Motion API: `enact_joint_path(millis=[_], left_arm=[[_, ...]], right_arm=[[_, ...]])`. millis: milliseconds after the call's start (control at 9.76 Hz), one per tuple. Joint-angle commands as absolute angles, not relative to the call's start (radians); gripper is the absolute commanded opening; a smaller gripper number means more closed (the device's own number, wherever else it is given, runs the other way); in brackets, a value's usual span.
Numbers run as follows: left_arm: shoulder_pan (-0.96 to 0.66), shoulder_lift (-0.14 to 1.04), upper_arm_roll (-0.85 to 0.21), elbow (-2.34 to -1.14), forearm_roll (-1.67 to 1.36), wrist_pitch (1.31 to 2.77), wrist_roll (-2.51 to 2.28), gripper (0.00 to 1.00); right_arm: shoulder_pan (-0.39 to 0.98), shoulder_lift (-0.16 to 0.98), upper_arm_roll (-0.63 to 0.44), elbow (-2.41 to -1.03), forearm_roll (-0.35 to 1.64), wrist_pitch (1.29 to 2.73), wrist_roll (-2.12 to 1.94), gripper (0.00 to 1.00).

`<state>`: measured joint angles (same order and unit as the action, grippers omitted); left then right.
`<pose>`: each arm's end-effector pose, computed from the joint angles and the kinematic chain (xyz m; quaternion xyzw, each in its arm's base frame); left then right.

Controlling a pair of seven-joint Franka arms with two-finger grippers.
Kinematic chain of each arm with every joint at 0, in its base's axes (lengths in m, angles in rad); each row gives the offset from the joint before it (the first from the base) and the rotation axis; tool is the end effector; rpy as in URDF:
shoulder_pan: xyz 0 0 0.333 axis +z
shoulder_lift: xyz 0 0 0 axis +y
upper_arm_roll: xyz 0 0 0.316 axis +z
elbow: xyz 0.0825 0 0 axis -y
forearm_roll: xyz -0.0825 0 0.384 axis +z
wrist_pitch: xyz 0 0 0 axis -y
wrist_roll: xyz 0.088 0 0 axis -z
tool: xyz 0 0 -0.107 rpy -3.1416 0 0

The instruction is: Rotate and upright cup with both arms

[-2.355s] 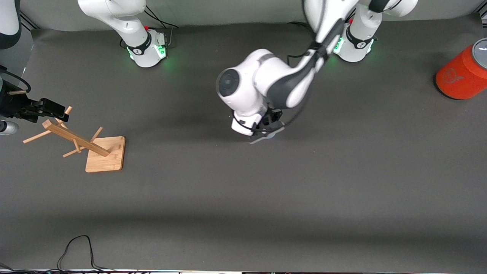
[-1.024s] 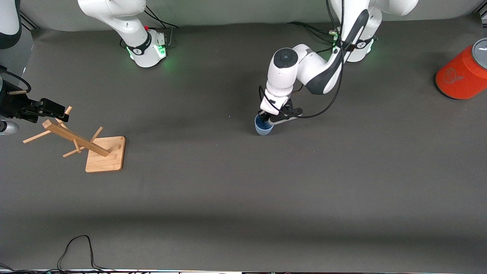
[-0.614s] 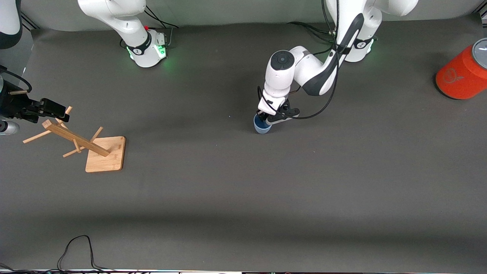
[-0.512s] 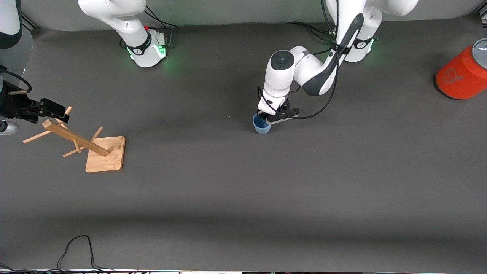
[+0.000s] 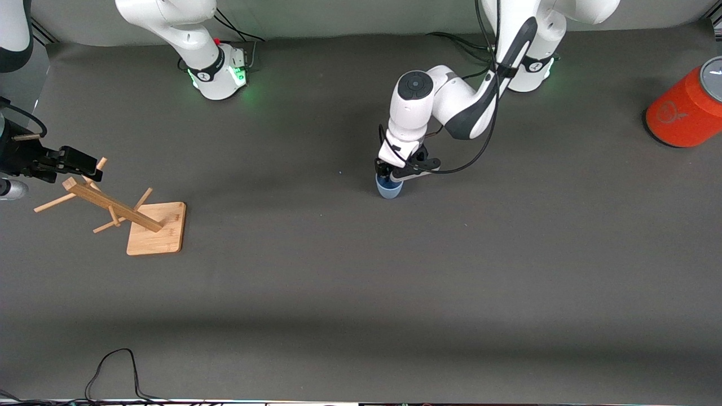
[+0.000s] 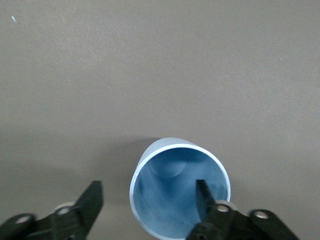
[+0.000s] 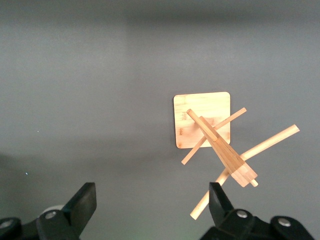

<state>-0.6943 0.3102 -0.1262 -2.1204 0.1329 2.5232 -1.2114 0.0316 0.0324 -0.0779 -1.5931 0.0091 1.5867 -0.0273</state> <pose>0.3994 -0.4285 0.2746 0.9878 0.1463 0.0441 0.0294 0.5639 -0.0245 0.5973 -0.9998 0.0097 0.0192 0.0040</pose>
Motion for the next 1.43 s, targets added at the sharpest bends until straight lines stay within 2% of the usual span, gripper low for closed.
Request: enact_joint_path(millis=[0, 205, 614, 717, 1024, 1331], left_arm=[[-0.674, 0.258, -0.114, -2.039, 0.124, 2.331, -1.093, 1.0], [-0.623, 0.233, -0.114, -1.936, 0.12, 2.138, -0.902, 1.0], [-0.367, 0.189, -0.114, -1.68, 0.04, 1.837, -0.558, 1.0], [-0.31, 0.155, -0.112, -1.652, 0.041, 1.766, -0.475, 1.0], [-0.122, 0.04, -0.11, -1.667, 0.044, 1.645, -0.24, 1.0], [-0.009, -0.083, -0.11, -1.704, 0.017, 1.628, -0.042, 1.0]], right_arm=[[0.026, 0.025, -0.074, -1.597, -0.003, 1.592, -0.051, 1.0], [0.026, 0.025, -0.072, -1.597, -0.003, 1.592, -0.051, 1.0], [0.026, 0.026, -0.074, -1.598, -0.003, 1.592, -0.051, 1.0], [0.026, 0.026, -0.074, -1.598, -0.003, 1.592, -0.051, 1.0], [0.026, 0.026, -0.074, -1.598, -0.003, 1.592, -0.051, 1.0], [0.026, 0.026, -0.074, -1.598, -0.003, 1.592, -0.051, 1.0]])
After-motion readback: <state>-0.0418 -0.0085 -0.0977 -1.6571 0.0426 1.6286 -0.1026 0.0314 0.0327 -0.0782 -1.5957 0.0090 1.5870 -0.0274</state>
